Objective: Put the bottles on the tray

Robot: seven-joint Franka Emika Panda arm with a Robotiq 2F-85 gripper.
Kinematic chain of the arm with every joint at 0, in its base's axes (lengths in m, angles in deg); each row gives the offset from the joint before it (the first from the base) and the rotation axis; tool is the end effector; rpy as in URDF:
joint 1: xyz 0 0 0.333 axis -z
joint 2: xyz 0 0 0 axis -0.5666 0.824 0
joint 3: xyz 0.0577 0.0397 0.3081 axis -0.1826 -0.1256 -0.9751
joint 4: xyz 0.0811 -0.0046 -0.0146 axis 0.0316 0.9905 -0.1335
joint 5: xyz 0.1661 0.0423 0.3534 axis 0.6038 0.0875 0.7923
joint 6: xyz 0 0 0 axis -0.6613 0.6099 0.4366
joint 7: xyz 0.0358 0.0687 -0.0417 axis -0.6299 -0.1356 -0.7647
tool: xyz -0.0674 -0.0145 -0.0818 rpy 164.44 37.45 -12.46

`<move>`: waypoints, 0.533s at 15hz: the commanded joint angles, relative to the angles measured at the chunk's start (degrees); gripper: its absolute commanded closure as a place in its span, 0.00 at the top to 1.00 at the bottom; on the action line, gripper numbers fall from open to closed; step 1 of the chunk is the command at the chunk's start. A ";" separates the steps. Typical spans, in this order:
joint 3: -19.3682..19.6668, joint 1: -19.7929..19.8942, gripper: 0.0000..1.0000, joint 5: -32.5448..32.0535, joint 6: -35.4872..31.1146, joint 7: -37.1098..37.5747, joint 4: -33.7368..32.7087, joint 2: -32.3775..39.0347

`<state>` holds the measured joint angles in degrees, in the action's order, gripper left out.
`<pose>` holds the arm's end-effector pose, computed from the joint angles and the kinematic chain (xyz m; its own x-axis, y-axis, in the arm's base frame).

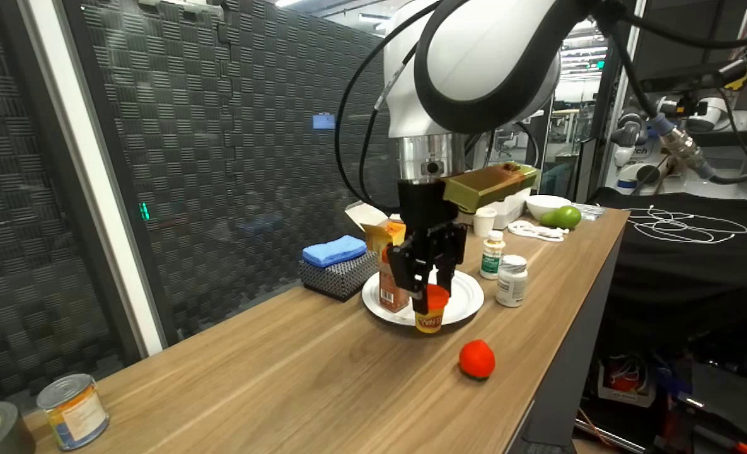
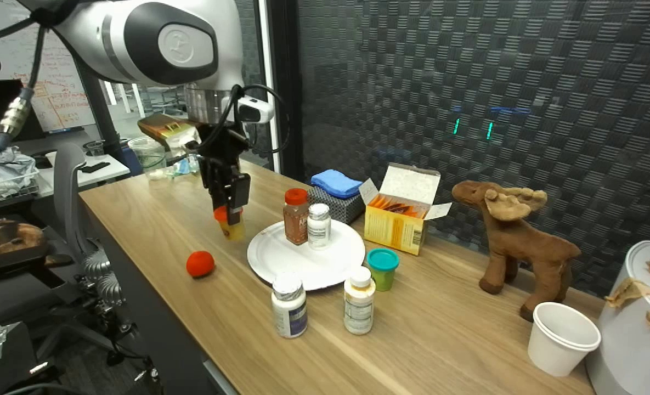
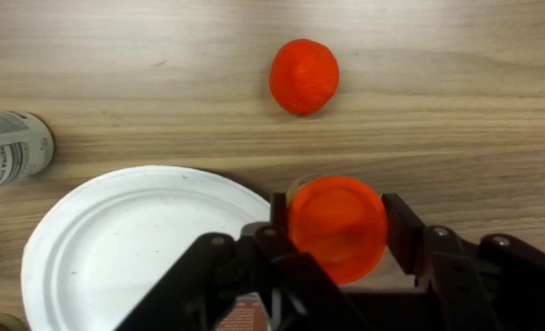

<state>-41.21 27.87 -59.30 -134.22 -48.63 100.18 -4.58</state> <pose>0.5268 0.1001 0.3074 0.9968 -0.0333 -0.0727 -0.0320 -0.9993 0.0188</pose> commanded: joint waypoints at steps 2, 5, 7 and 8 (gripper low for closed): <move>1.40 0.92 0.29 -0.64 0.08 2.32 -1.52 0.14; 2.32 1.33 0.29 -0.72 -0.79 3.31 -2.62 2.21; 2.81 1.51 0.29 -0.72 -1.31 4.08 -3.51 3.46; 3.01 1.53 0.29 -0.61 -1.41 4.44 -4.08 4.04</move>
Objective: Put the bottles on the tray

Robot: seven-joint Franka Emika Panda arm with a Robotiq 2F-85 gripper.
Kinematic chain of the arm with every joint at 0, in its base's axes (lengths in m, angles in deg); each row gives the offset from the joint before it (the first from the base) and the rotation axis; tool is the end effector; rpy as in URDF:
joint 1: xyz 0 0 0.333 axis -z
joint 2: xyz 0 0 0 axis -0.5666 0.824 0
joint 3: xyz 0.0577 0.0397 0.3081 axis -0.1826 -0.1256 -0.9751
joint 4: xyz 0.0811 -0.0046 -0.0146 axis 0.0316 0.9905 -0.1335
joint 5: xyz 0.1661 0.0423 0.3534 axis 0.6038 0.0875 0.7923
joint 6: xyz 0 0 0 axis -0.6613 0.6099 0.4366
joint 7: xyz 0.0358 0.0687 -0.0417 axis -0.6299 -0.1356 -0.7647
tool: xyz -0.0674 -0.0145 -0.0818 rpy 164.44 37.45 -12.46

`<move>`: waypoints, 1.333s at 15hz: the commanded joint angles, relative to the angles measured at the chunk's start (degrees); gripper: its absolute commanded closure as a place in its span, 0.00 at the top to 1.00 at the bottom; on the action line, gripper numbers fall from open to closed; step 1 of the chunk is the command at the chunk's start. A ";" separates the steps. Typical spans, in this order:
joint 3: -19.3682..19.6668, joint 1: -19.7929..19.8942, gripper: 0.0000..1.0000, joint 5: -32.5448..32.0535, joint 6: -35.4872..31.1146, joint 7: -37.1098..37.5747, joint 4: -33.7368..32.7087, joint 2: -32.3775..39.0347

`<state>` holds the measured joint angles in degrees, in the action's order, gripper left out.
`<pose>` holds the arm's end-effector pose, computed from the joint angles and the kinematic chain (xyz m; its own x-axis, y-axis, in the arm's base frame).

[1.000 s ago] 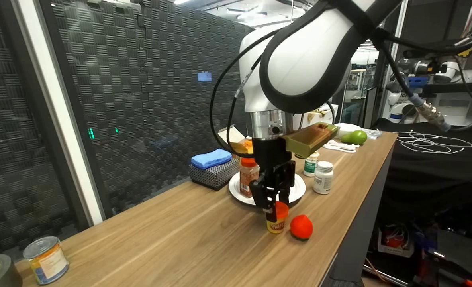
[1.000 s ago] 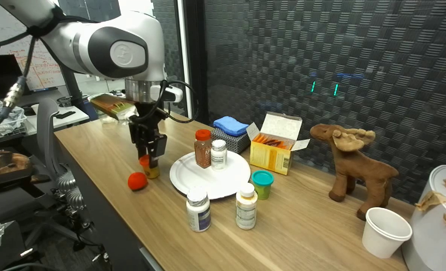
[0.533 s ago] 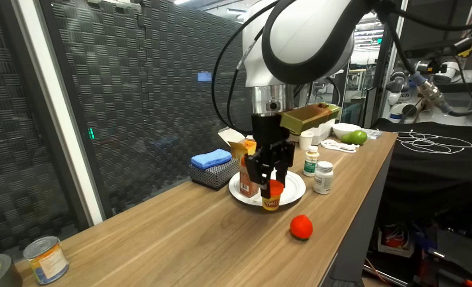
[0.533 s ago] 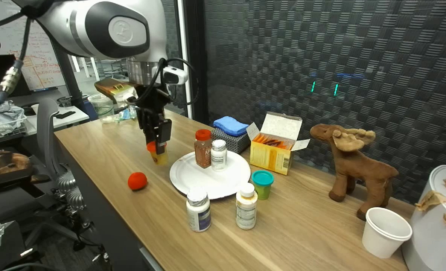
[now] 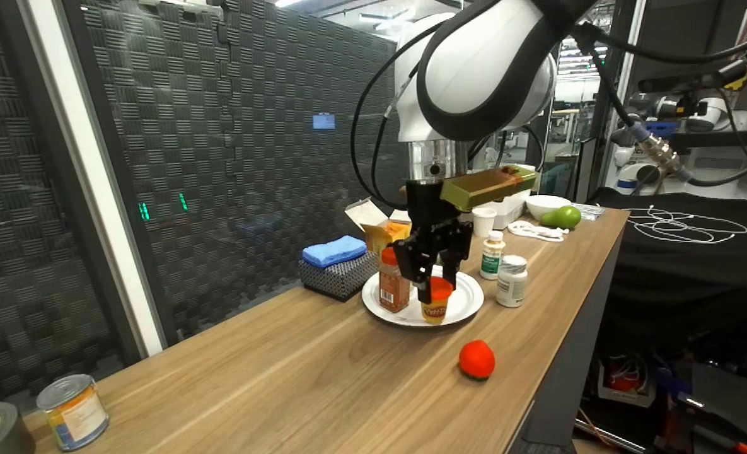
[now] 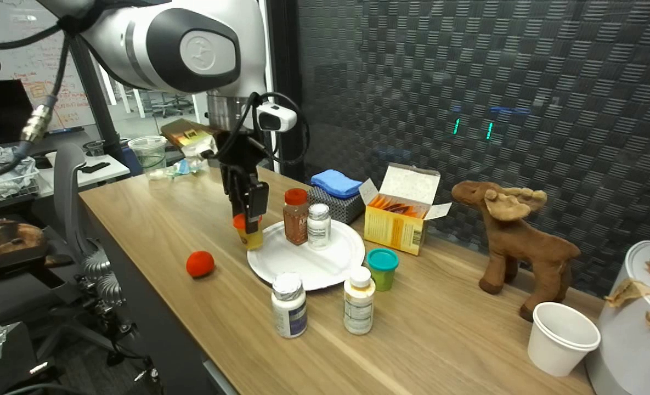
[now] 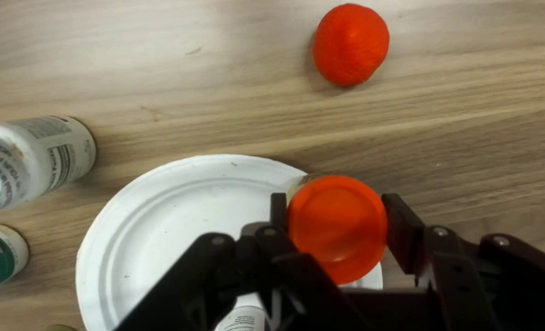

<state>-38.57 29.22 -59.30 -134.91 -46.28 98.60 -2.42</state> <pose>0.5417 0.0644 0.2990 0.9873 -0.1432 -0.0689 -0.1416 -0.9896 0.0266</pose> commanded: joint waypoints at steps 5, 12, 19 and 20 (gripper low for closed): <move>1.33 -0.20 0.29 -1.17 -1.00 3.99 -5.33 4.60; 1.77 -0.41 0.29 -0.99 -0.94 5.17 -7.18 7.29; 1.51 -0.42 0.79 -0.20 -0.68 4.33 -7.42 6.02; 1.39 -0.46 0.84 -0.02 -0.46 4.33 -7.14 5.34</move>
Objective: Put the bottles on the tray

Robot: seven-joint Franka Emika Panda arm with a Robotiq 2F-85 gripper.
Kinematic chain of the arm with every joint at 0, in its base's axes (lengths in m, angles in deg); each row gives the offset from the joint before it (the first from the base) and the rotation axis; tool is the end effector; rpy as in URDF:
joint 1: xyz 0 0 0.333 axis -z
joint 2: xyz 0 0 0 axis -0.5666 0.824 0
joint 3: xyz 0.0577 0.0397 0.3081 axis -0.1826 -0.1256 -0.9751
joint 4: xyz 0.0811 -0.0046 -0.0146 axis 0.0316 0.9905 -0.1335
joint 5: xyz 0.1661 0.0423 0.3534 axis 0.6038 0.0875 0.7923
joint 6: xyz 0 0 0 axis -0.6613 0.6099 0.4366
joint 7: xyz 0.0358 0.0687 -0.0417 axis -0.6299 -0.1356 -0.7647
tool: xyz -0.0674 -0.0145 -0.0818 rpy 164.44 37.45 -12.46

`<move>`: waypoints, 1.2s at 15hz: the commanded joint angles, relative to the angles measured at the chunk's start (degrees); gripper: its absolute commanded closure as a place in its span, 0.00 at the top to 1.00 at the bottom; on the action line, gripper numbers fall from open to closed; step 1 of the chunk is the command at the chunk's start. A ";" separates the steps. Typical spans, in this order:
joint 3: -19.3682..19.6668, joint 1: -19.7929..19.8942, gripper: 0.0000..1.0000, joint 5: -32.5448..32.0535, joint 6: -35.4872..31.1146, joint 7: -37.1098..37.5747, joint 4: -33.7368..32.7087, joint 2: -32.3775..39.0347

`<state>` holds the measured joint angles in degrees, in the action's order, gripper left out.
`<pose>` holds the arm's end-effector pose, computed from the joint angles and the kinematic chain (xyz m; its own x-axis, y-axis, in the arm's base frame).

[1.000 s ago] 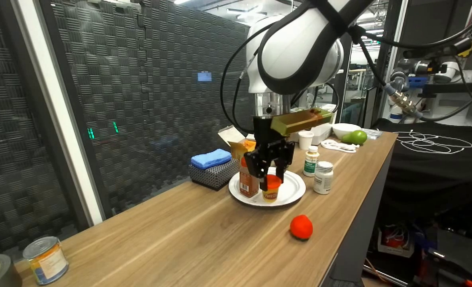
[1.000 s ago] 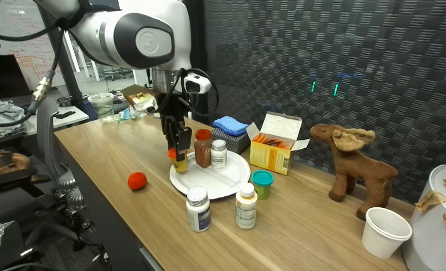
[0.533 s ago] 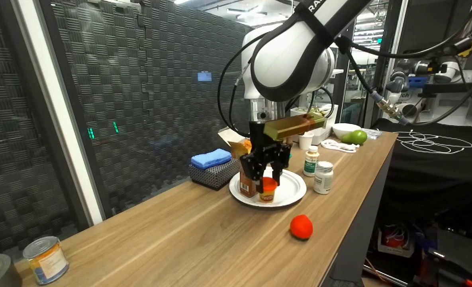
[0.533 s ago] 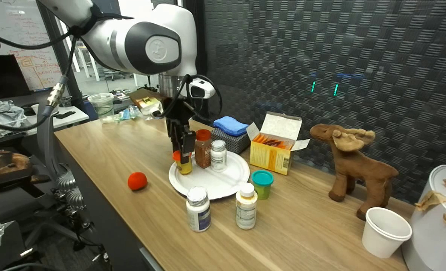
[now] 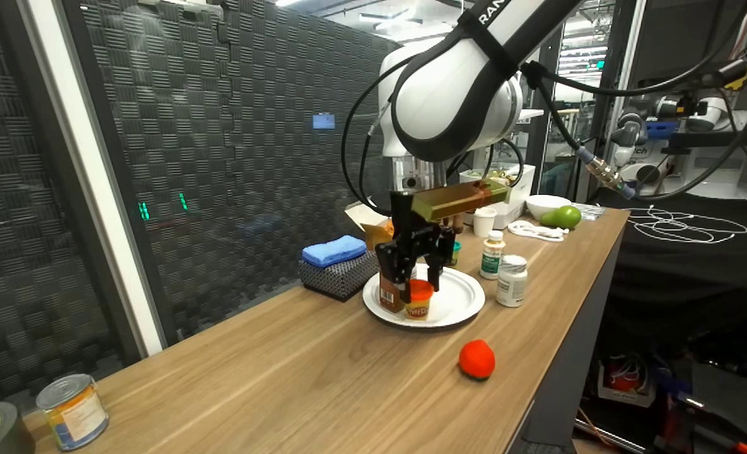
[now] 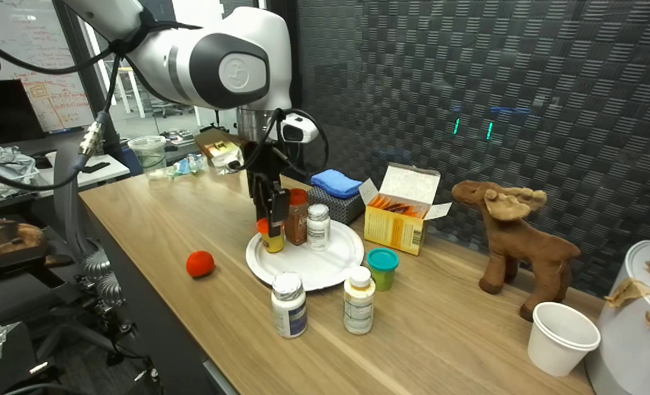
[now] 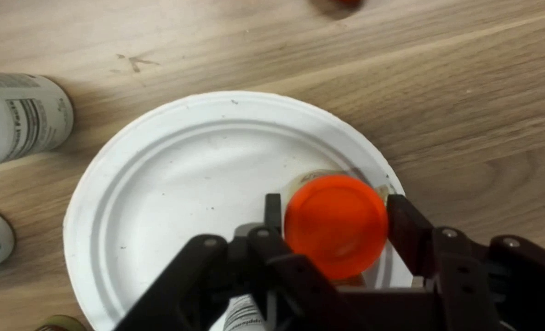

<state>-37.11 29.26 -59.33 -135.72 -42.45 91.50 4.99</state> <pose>0.5799 0.0537 0.2776 0.9706 -0.2338 -0.0573 -0.2322 -0.9721 0.0327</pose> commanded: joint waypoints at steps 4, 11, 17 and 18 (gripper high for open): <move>0.41 -1.39 1.00 -1.86 0.35 3.68 3.78 -7.66; 0.46 0.72 1.00 -1.69 -0.15 7.16 11.60 -17.60; 1.25 4.41 1.00 -0.66 0.61 7.13 10.51 -19.27; 1.52 5.06 1.00 -0.94 1.19 7.00 9.45 -18.60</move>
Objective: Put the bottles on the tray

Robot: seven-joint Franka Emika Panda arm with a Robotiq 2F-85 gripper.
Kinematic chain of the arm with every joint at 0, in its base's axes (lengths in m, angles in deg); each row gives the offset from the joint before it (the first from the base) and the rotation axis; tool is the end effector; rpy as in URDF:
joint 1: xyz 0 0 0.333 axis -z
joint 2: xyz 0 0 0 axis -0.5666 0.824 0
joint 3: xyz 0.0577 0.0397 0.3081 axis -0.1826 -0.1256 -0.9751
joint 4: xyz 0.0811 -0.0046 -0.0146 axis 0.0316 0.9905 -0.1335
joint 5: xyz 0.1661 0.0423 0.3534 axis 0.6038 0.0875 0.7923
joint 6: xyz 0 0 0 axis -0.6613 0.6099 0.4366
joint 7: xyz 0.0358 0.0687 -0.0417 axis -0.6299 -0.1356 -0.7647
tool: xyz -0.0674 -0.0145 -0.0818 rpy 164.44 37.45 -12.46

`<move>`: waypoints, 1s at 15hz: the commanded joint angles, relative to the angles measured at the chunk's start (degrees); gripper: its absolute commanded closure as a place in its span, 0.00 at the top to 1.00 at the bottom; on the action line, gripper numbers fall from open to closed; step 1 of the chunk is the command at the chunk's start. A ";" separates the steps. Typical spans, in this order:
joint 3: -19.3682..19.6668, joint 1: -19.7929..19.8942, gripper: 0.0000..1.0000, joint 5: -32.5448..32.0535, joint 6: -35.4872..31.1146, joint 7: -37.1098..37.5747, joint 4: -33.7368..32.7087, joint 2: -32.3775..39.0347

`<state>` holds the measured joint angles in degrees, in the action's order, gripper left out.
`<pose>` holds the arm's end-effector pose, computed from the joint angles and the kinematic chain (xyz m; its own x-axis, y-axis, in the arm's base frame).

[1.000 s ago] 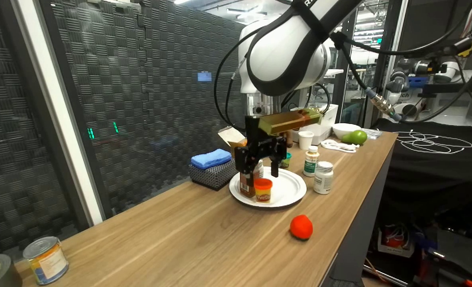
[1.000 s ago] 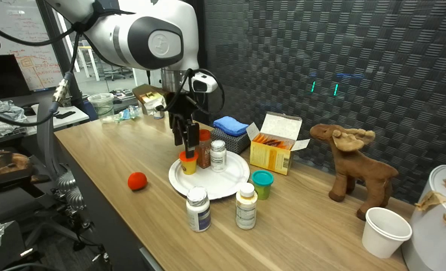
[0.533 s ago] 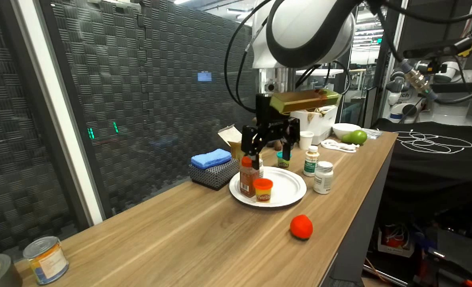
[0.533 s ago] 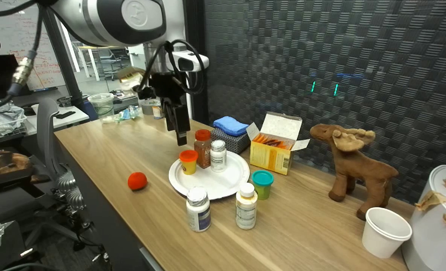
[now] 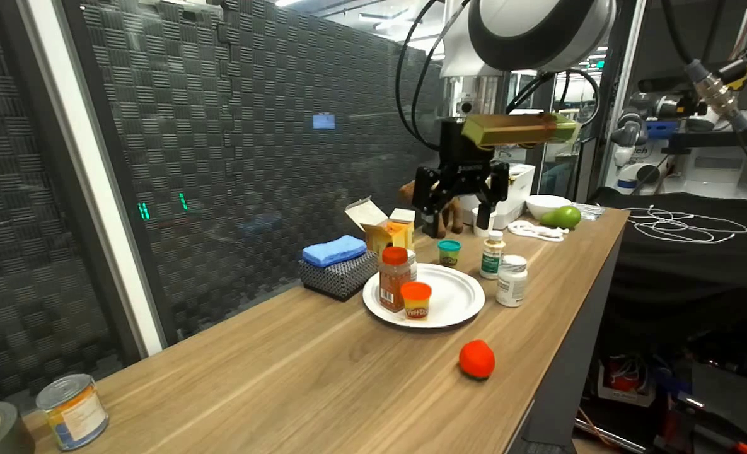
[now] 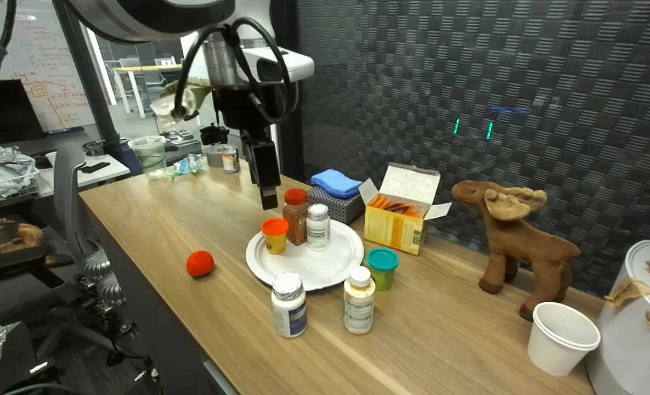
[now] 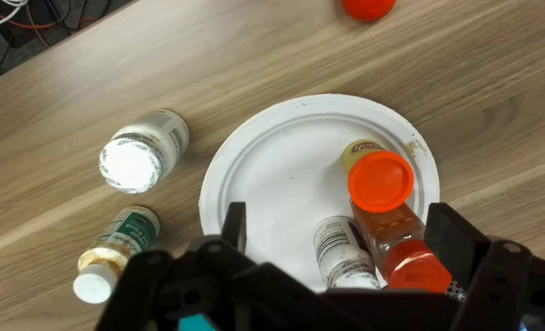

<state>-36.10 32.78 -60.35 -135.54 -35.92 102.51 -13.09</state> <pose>0.5255 0.0066 0.3707 0.9123 -0.4049 0.0614 -0.4056 -0.9140 0.0004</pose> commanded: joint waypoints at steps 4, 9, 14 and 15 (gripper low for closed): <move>1.80 3.57 1.00 -0.16 3.28 -2.38 -5.93 2.75; 2.89 5.02 1.00 1.84 6.54 -9.37 -11.06 7.23; 2.80 4.66 1.00 1.79 7.08 -10.64 -10.35 7.62; 2.74 4.62 1.00 1.82 7.13 -10.78 -10.42 7.68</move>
<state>-33.60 37.62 -58.57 -128.51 -46.65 92.17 -5.42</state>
